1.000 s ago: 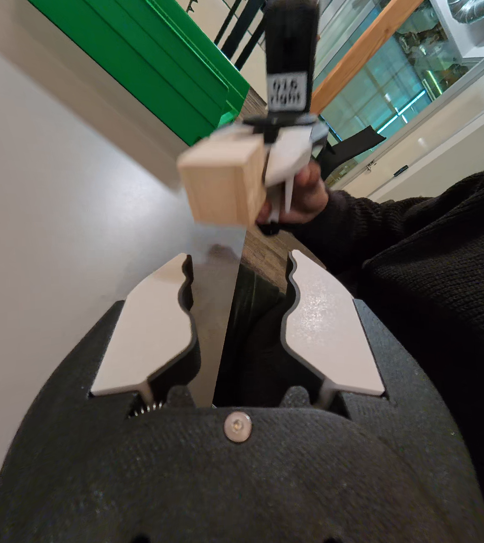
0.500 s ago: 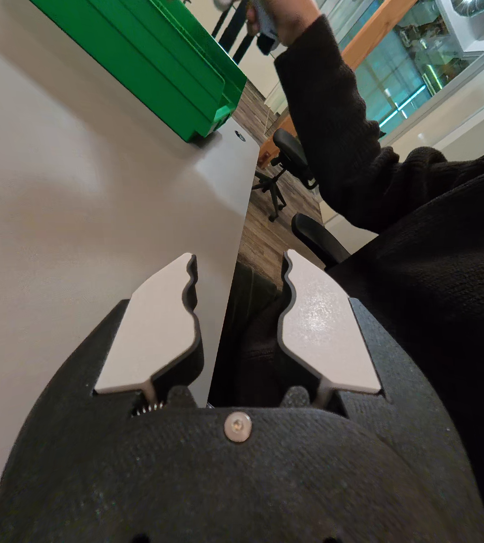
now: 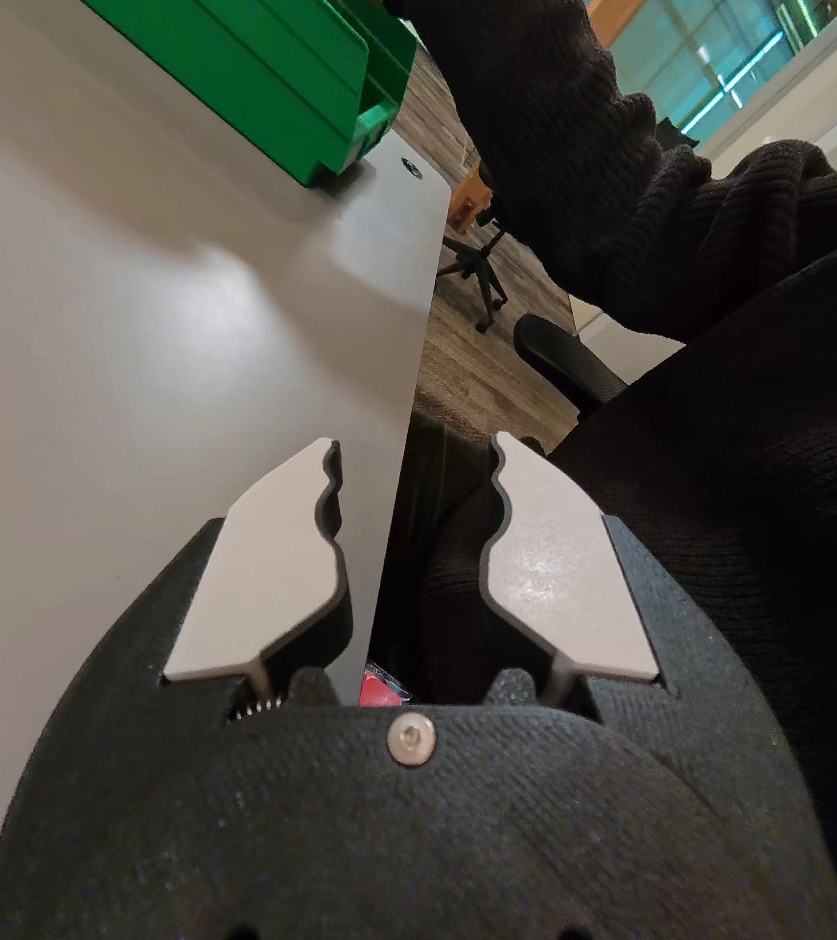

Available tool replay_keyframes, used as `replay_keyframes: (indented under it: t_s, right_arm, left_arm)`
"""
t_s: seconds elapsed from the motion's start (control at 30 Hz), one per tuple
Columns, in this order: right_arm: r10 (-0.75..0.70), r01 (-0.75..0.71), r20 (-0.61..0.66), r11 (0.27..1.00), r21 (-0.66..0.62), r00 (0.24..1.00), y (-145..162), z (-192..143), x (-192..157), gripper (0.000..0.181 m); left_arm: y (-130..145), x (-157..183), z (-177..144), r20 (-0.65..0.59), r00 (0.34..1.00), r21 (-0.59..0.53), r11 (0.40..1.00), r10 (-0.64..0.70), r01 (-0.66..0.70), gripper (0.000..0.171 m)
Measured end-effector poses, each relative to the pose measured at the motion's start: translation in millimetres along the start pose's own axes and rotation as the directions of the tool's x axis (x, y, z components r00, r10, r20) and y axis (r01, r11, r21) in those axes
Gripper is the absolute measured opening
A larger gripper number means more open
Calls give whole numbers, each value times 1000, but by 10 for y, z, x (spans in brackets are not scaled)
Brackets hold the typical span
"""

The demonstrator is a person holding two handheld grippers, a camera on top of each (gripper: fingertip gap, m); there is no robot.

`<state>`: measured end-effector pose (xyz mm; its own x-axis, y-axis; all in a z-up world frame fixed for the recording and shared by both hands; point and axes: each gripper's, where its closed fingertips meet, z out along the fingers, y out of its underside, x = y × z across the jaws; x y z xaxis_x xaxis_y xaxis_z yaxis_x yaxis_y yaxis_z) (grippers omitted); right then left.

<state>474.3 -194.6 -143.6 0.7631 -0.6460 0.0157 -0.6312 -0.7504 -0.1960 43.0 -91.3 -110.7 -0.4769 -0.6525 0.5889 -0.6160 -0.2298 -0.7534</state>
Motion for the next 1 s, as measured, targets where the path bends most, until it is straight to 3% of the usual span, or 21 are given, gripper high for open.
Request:
replay_keyframes:
  t_s: [0.33, 1.0]
  right_arm:
    - [-6, 4, -105, 1000, -22, 994, -66, 10, -37, 41]
    - [25, -27, -65, 999, -37, 998, -79, 17, -73, 47]
  left_arm:
    - [-1, 4, -33, -12, 1000, -2, 1000, -16, 16, 56]
    - [26, -2, -24, -13, 1000, -18, 1000, -23, 23, 56]
